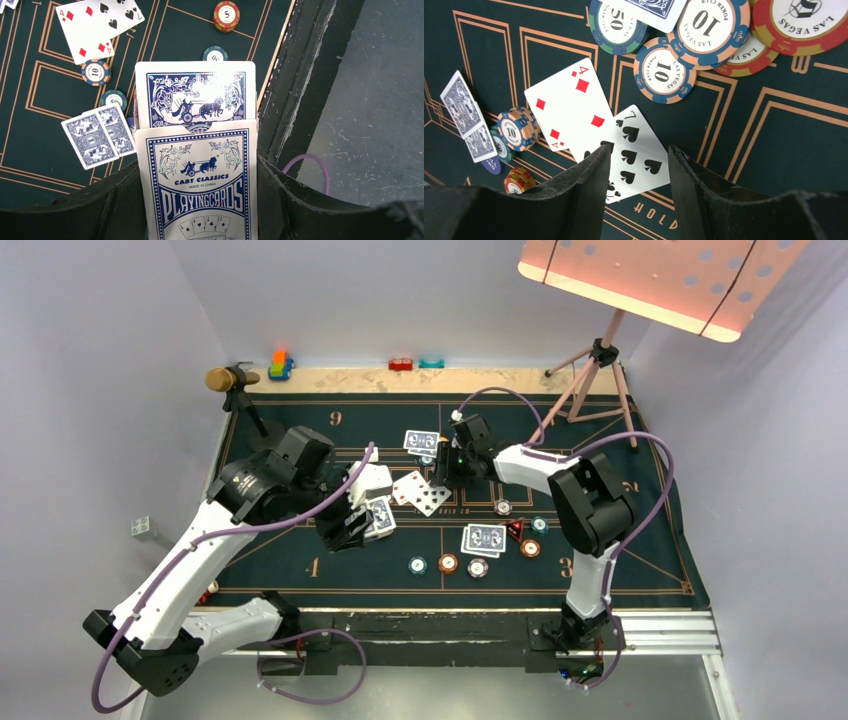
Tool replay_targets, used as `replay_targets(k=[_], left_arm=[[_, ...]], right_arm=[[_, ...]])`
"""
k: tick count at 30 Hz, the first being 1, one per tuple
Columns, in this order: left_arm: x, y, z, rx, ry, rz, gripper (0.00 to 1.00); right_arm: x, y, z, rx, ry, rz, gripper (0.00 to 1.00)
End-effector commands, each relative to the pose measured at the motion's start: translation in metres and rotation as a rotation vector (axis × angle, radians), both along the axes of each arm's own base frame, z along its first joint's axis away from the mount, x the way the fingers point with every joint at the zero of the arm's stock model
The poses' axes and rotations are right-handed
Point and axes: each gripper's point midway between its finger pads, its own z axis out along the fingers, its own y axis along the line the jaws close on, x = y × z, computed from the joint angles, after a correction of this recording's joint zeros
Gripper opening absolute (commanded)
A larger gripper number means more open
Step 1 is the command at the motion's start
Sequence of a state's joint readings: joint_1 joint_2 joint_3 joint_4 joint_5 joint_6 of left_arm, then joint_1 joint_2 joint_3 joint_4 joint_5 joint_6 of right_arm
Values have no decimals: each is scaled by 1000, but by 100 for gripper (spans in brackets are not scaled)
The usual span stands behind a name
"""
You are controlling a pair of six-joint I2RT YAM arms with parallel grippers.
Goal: Distribute texas hold em gaming equipment
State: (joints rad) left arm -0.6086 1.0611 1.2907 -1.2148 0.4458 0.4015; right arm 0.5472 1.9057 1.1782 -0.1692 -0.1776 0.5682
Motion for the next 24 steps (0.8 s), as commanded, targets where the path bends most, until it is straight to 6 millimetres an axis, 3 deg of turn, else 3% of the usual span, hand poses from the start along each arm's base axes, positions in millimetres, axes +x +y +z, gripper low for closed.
replay_targets(k=[1,14,20,24], left_arm=[[3,-6,19,-56,-33,8,0],[2,-4,18,-55,-37,9,0],[3,-4,16,-49,-40,12,0],[5,-4,12,-39,-38,9,0]], right_arm=[[-6,14,-5,67,39,14,49],[-7,28,13,104,27,69,48],[6,16,64,73,-84,70,58],[-5,9,115,125,-160,97,69]])
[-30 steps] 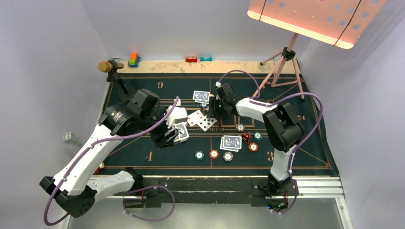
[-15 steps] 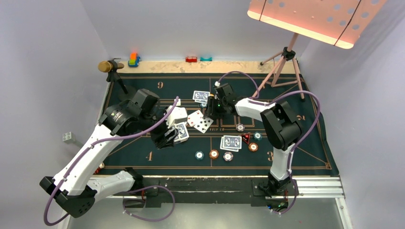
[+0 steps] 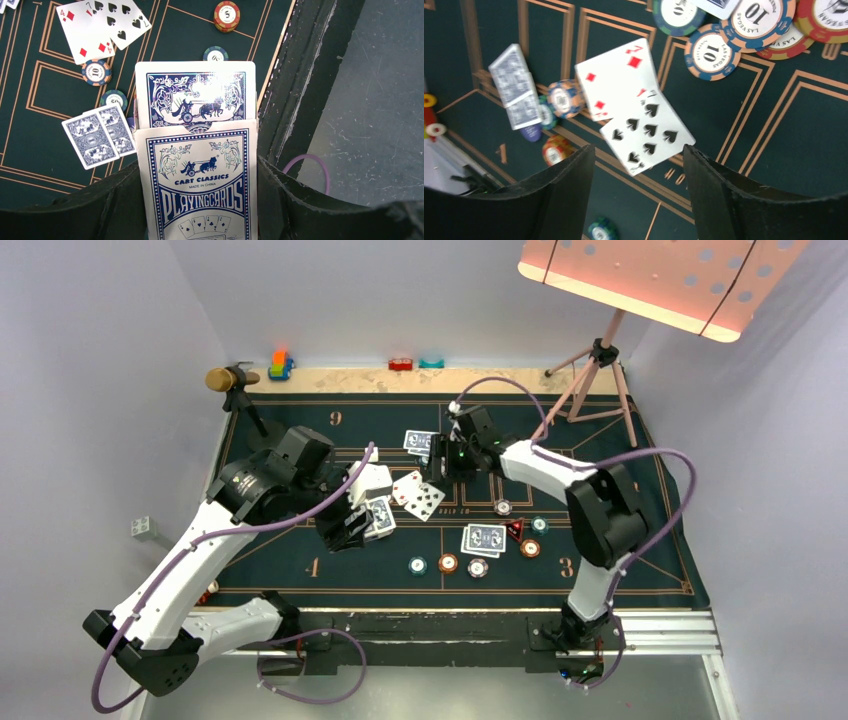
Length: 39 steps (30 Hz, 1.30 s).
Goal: Distribute texas hold em gaming equipment
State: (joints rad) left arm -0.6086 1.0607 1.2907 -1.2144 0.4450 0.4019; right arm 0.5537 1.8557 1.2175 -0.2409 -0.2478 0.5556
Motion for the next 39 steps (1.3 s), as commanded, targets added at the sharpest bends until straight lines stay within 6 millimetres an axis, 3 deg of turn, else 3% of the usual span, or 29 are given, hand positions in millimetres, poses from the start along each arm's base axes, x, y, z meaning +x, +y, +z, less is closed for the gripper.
replay_targets(k=[1,6,11,14,18,23,34,37,39], left_arm=[[5,-4,11,-36,-36,7,0],[7,-5,9,-32,-33,2,0],[9,-8,7,-36,-28,-6,0],[12,-11,7,-40,-26,-4,0],[17,-16,8,-43,-20,-2,0],[19,-19,11,-48,-9,-7,0],[20,-20,16,-54,-18,-2,0],[19,-19,16,-53,-18,-3,0],[19,-18,14,-49,-18,-2,0]], right_arm=[[-3,-2,97,105,-178,51,72],[-49,7,151,289,-192,183,89],[-104,25,194,550,-157,380,95],[-129,33,207,633,-148,453,96],[-154,48,207,647,-125,526,97],[-161,62,207,688,-108,543,99],[-151,89,200,768,-47,510,99],[-151,91,197,783,-21,496,95],[-151,91,194,787,-11,497,87]])
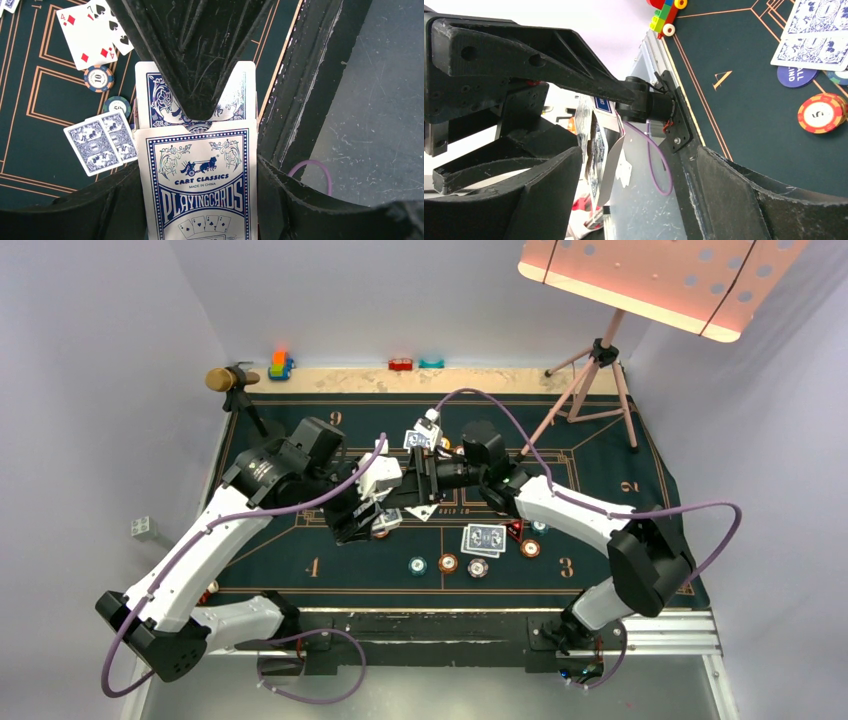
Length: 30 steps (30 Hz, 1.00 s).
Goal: Distribute texas hold em gaming equipment
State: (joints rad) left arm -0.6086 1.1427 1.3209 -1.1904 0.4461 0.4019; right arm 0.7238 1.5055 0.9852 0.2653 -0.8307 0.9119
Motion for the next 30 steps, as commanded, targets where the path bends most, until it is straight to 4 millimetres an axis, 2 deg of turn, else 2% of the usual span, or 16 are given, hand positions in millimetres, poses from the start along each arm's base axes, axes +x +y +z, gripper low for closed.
replay_targets(k=[1,4,10,23,27,30], left_arm=[[4,-8,19,-66,-45,-2,0],[4,-7,18,-64,-46,1,0],[4,-6,19,-62,-54,6,0],[2,-3,21,-66,-64,11,0],[2,-3,20,-67,-65,10,0],[1,-3,19,-65,-63,10,0]], right_arm=[[-5,2,16,70,-2,23,83],[-8,1,10,66,21,32,72],[-12,-5,5,44,20,32,60],[-6,-28,11,19,-8,-28,54],[-3,-33,11,-4,-23,-52,57],[-1,-34,18,6,-41,-73,75]])
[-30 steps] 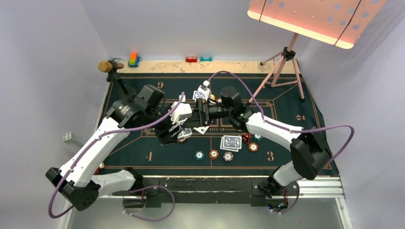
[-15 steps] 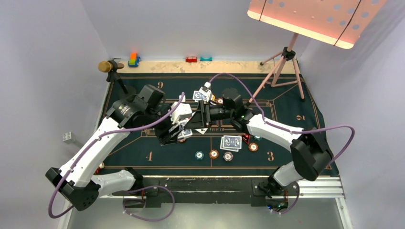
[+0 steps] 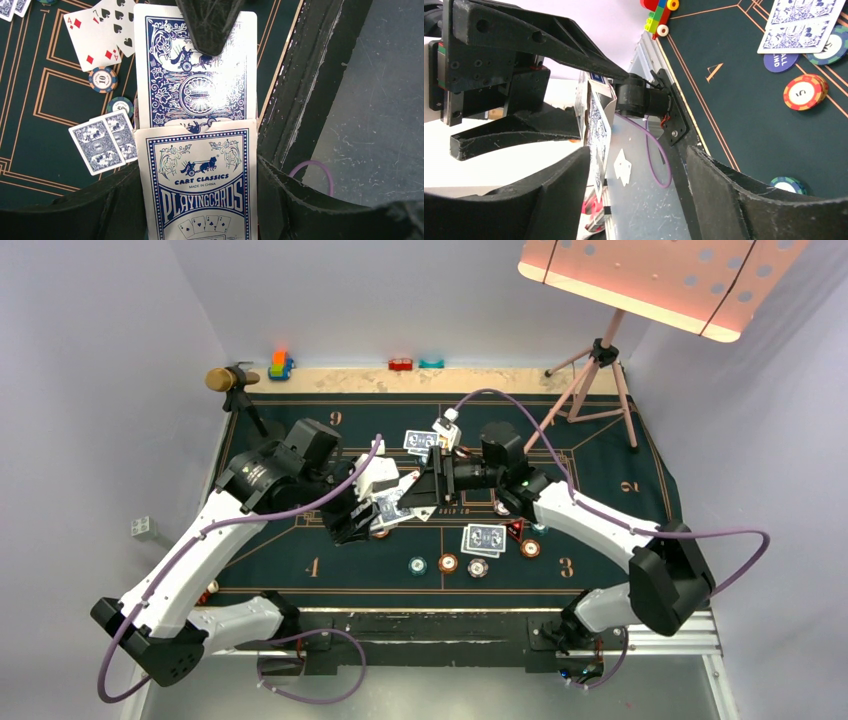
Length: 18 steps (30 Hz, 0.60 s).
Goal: Distribute texas hold em gaming equipment
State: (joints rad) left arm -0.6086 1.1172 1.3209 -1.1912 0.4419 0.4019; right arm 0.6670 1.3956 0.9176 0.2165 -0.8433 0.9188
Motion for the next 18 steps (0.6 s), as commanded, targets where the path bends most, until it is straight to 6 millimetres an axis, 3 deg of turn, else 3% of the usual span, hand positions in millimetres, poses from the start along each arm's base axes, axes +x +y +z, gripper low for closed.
replay_targets(k=[1,3,8,12,18], left_arm=[[3,-5,14,-55,-42,6,0],[4,-5,14,-56,-42,8,0],[4,-6,15,-57,-40,9,0],[5,-6,15,-54,-39,11,0],[4,-6,14,-52,-38,10,0]], right_arm=[[0,-4,15,16,-60,-24,80],[-2,1,21,40,-68,-9,86],[-12,22,25,67,-57,51,88],[-15,31,17,68,-23,68,79],[-16,23,21,55,-48,49,65]])
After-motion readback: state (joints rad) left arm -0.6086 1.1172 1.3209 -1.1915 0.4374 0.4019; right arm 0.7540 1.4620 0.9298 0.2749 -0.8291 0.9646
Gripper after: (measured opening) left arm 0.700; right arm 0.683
